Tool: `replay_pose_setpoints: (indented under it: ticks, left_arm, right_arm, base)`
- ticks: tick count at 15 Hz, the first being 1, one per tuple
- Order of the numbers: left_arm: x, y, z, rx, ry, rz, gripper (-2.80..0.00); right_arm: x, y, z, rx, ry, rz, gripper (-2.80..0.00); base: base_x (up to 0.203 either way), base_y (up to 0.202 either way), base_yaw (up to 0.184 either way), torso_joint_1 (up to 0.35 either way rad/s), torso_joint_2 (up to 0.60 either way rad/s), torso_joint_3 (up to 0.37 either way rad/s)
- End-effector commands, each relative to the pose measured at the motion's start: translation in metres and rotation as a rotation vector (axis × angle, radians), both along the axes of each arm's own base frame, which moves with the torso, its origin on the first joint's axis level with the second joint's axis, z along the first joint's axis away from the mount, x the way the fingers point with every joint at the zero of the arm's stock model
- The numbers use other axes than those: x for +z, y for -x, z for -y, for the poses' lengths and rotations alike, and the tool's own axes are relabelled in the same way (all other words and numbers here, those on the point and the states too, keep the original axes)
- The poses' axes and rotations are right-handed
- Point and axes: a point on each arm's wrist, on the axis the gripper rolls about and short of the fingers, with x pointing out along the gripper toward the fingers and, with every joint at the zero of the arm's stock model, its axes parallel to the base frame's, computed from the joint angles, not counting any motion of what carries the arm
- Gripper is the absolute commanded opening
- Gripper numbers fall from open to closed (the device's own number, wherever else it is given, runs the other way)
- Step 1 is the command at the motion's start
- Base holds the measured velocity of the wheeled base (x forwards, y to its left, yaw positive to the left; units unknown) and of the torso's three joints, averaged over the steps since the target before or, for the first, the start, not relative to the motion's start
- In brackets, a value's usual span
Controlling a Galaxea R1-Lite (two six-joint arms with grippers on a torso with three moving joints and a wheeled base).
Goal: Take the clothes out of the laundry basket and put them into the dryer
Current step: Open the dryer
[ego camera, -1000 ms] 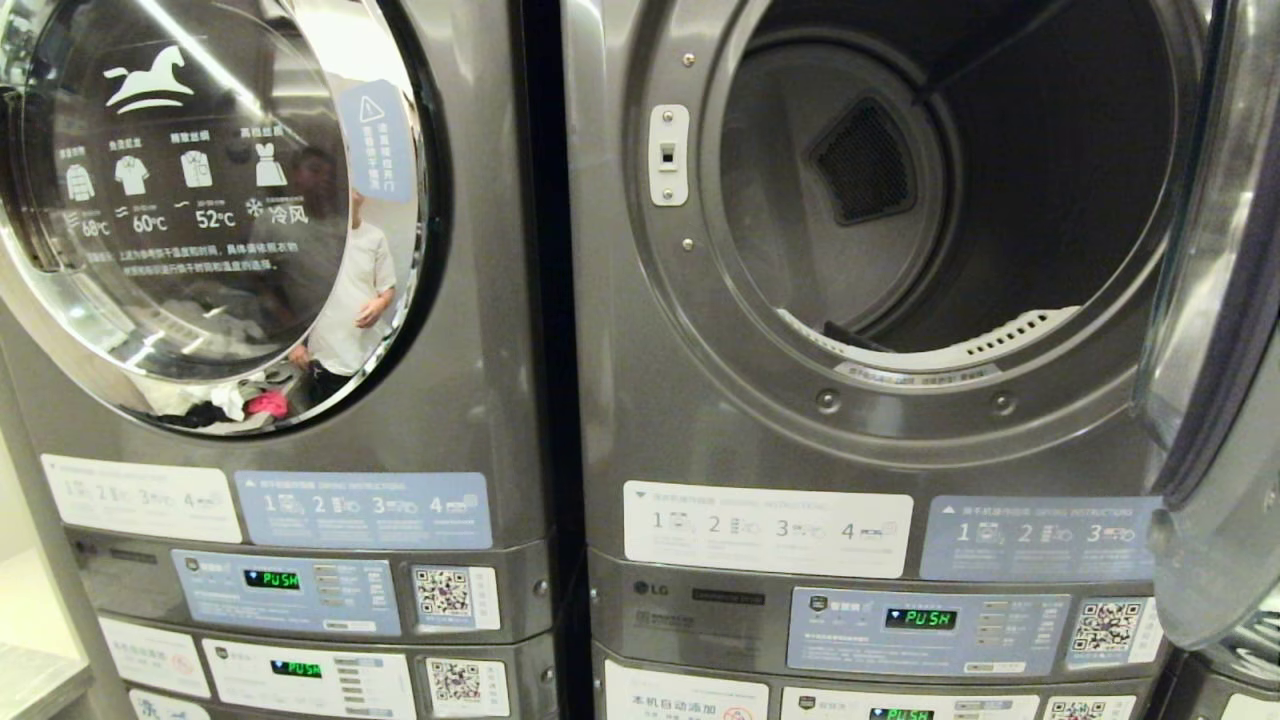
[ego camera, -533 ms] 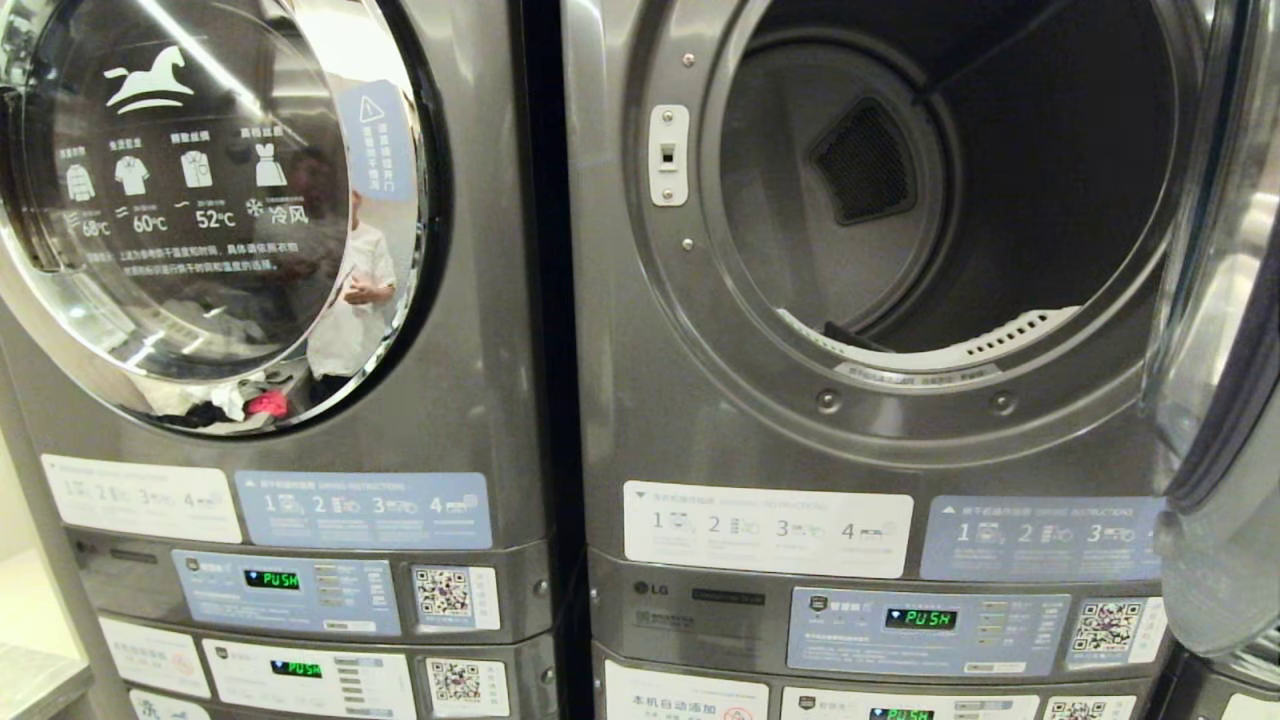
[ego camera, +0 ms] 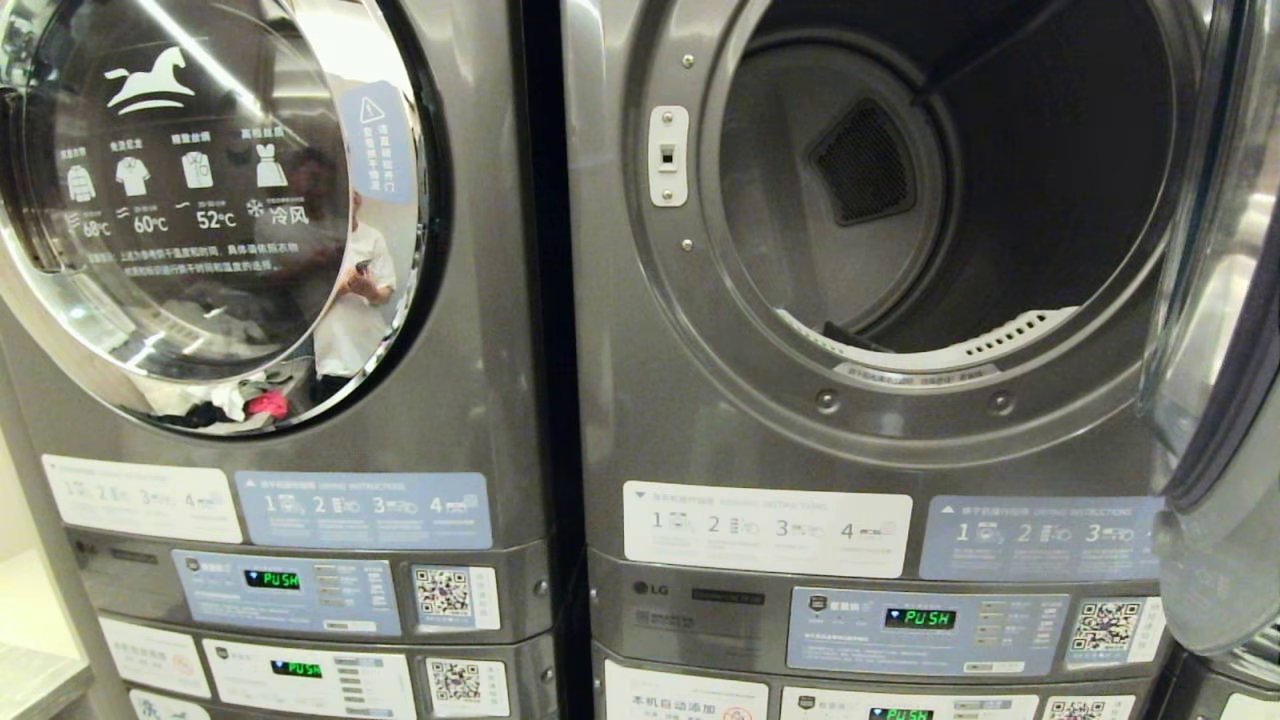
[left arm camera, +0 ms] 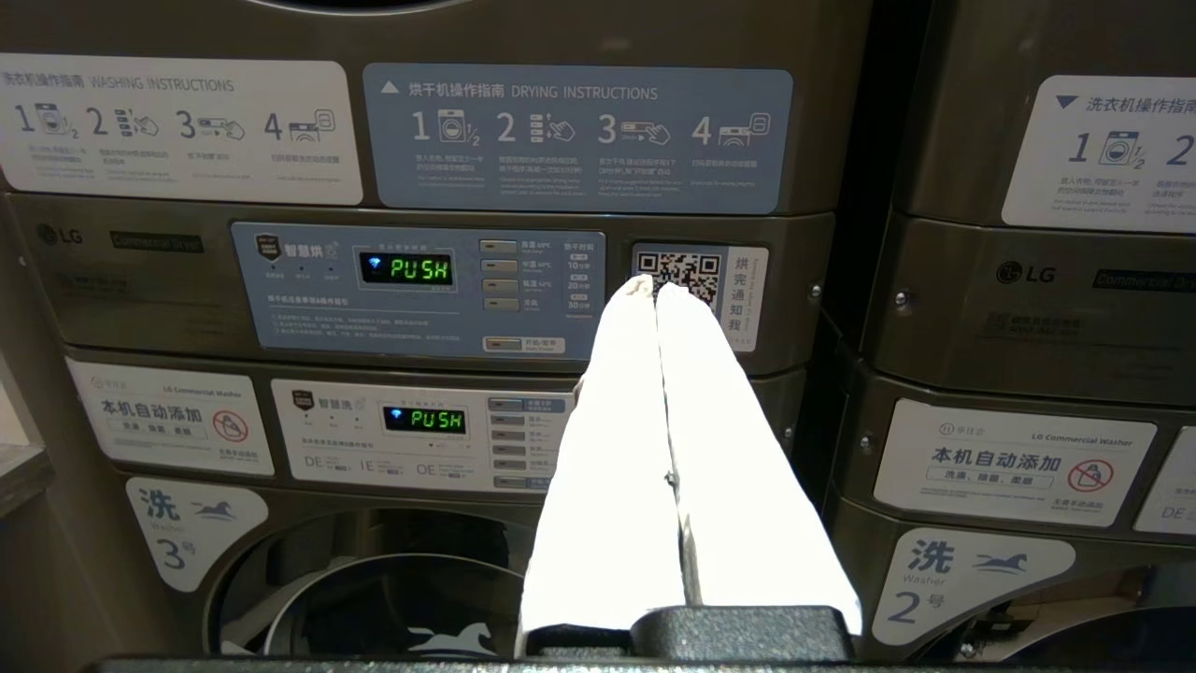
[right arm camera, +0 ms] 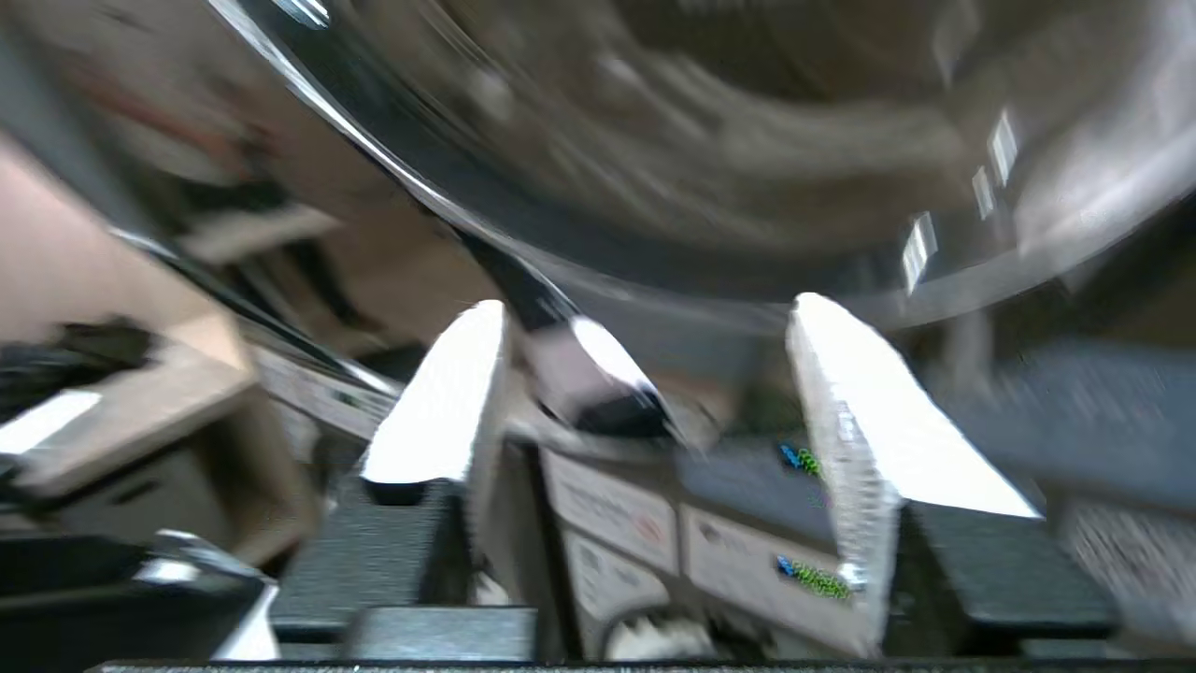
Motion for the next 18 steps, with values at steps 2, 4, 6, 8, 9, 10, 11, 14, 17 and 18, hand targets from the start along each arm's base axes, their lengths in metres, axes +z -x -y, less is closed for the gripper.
replay_pose_setpoints:
  ticks: [2, 4, 6, 8, 9, 10, 11, 14, 17, 18]
  left_arm:
    - [0.0, 0.0, 0.0, 0.001, 0.0, -0.001, -2.8]
    - [0.0, 0.0, 0.0, 0.001, 0.0, 0.0, -2.8]
    - [0.0, 0.0, 0.0, 0.001, 0.0, 0.0, -2.8]
    - [0.0, 0.0, 0.0, 0.001, 0.002, 0.001, -2.8]
    - [0.0, 0.0, 0.0, 0.001, 0.0, 0.002, -2.8]
    - [0.0, 0.0, 0.0, 0.001, 0.0, 0.001, -2.8]
    - [0.0, 0.0, 0.0, 0.001, 0.0, 0.001, -2.8]
    - [0.0, 0.0, 0.0, 0.001, 0.0, 0.001, -2.8]
    - [0.0, 0.0, 0.0, 0.0, 0.001, 0.002, -2.8]
    - [0.0, 0.0, 0.0, 0.0, 0.002, 0.001, -2.8]
  right_arm:
    - [-0.063, -0.001, 0.004, -0.171, 0.067, -0.115, -2.8]
    - [-0.111, -0.006, 0.005, -0.314, 0.156, -0.222, -2.8]
    - [-0.152, -0.007, 0.008, -0.456, 0.247, -0.297, -2.8]
    - [-0.177, -0.006, 0.009, -0.479, 0.281, -0.323, -2.8]
    - [-0.177, -0.009, 0.007, -0.455, 0.273, -0.313, -2.8]
    - [-0.178, -0.016, 0.003, -0.42, 0.263, -0.305, -2.8]
    - [-0.179, -0.022, -0.002, -0.381, 0.223, -0.259, -2.8]
    - [-0.186, -0.018, -0.004, -0.393, 0.213, -0.196, -2.8]
    - [-0.197, -0.011, -0.005, -0.384, 0.33, -0.167, -2.8]
    - [-0.199, -0.01, -0.005, -0.414, 0.35, -0.183, -2.8]
  base:
    - [0.0, 0.0, 0.0, 0.0, 0.0, 0.0]
    - [0.0, 0.0, 0.0, 0.0, 0.0, 0.0]
    - [0.0, 0.0, 0.0, 0.0, 0.0, 0.0]
    - [0.0, 0.0, 0.0, 0.0, 0.0, 0.0]
    - [0.0, 0.0, 0.0, 0.0, 0.0, 0.0]
    - [0.0, 0.0, 0.0, 0.0, 0.0, 0.0]
    - [0.0, 0.0, 0.0, 0.0, 0.0, 0.0]
    - [0.0, 0.0, 0.0, 0.0, 0.0, 0.0]
    - [0.0, 0.0, 0.0, 0.0, 0.0, 0.0]
    - [0.0, 0.0, 0.0, 0.0, 0.0, 0.0]
